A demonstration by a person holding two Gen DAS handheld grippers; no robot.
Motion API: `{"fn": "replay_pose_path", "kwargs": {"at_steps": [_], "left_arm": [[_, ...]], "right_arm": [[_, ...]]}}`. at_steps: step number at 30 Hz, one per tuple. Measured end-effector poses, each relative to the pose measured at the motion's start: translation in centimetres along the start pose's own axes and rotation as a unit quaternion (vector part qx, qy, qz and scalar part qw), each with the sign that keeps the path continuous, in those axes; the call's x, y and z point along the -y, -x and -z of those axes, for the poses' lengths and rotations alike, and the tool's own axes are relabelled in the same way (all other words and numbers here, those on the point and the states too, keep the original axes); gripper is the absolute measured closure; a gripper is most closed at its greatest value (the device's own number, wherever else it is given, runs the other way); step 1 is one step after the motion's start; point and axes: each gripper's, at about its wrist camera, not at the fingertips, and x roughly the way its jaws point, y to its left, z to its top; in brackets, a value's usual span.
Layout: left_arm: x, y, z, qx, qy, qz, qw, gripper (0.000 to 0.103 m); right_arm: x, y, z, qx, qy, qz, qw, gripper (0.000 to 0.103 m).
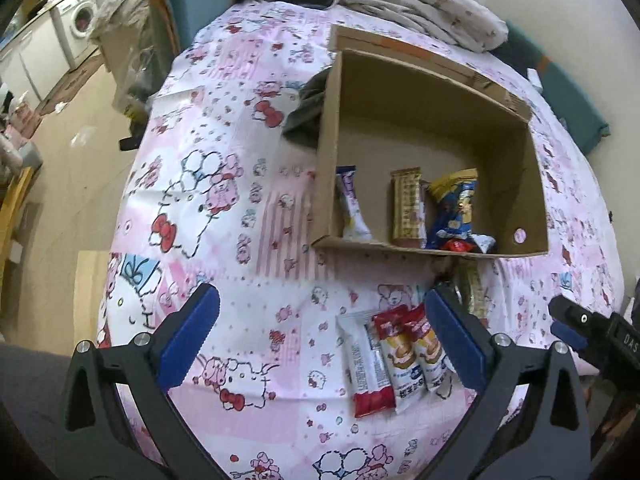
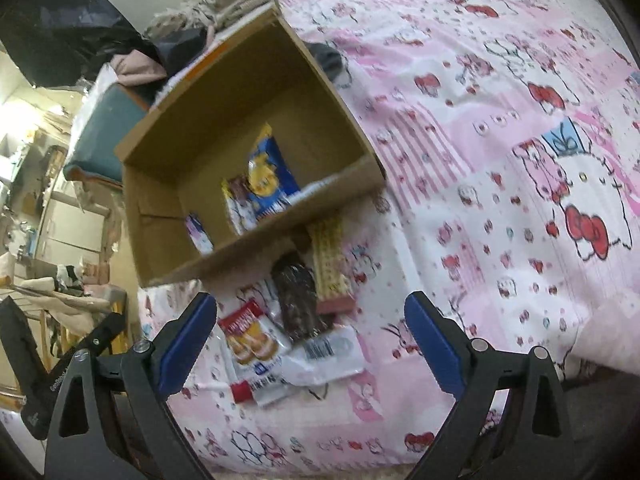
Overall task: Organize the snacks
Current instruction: 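Move both open grippers back over the remaining snacks beside the box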
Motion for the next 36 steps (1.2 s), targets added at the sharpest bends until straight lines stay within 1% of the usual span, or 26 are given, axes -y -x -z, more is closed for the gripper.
{"fn": "replay_pose_path", "kwargs": {"at_steps": [4,7,9,11,14,15,17,18,20,22,25,28,31,33,34,35,36], "left_arm": [[0.2,-0.6,0.7,-0.009,0.001,-0.011,0.9999,0.002],[0.1,-1.5,1.1,-0.026,0.001,-0.011,0.9996,0.002],[-0.1,-2.0,1.3,-0.035,0.008,-0.009,0.9993,0.004],[-0.4,-2.5,1.4,-0.044,0.018,-0.008,0.9989,0.012],[-0.9,-3.3,1.4,-0.055,0.034,-0.008,0.9979,0.019],[-1.1,-3.8,1.5,-0.064,0.040,-0.006,0.9971,0.021],[-1.1,-4.6,1.8,-0.080,0.046,0.001,0.9957,0.031],[-1.0,-5.0,2.0,-0.089,0.046,0.005,0.9950,0.033],[-0.6,-5.9,2.5,-0.104,0.037,0.005,0.9938,0.041],[0.1,-7.0,3.2,-0.128,0.026,0.007,0.9914,0.046],[1.2,-8.5,4.2,-0.158,0.009,0.005,0.9873,0.046],[2.5,-9.6,5.0,-0.174,-0.010,0.006,0.9846,0.046],[3.9,-10.1,5.6,-0.179,-0.035,0.004,0.9832,0.046],[4.8,-10.4,5.9,-0.178,-0.058,-0.004,0.9823,0.046],[5.0,-10.5,6.0,-0.178,-0.061,-0.007,0.9822,0.046],[5.1,-10.6,6.1,-0.178,-0.065,-0.008,0.9818,0.047],[5.2,-10.6,6.2,-0.178,-0.068,-0.012,0.9817,0.051]], "right_arm": [[0.7,-0.7,0.4,-0.019,-0.017,0.008,1.000,0.006],[0.9,-1.0,0.5,-0.025,-0.020,0.023,0.999,0.006],[1.0,-1.2,0.5,-0.030,-0.024,0.024,0.999,0.006],[1.1,-1.4,0.5,-0.035,-0.028,0.024,0.999,0.006],[1.4,-1.7,0.4,-0.039,-0.039,0.022,0.998,0.006],[1.5,-1.8,0.3,-0.040,-0.044,0.021,0.998,0.006],[1.7,-2.0,0.2,-0.041,-0.052,0.019,0.998,0.006],[1.7,-2.1,0.1,-0.043,-0.055,0.018,0.997,0.006],[1.6,-2.4,0.0,-0.045,-0.057,0.017,0.997,0.006],[1.5,-2.6,0.0,-0.046,-0.055,0.018,0.997,0.006],[1.4,-2.8,0.0,-0.047,-0.052,0.019,0.997,0.006],[1.5,-2.8,0.0,-0.048,-0.051,0.020,0.997,0.006],[1.5,-2.9,0.0,-0.049,-0.051,0.022,0.997,0.006],[1.4,-3.1,0.0,-0.050,-0.049,0.025,0.997,0.006],[1.4,-3.1,0.0,-0.050,-0.049,0.025,0.997,0.006],[1.4,-3.1,0.0,-0.050,-0.049,0.026,0.997,0.006],[1.5,-3.2,0.0,-0.050,-0.049,0.026,0.997,0.006]]}}
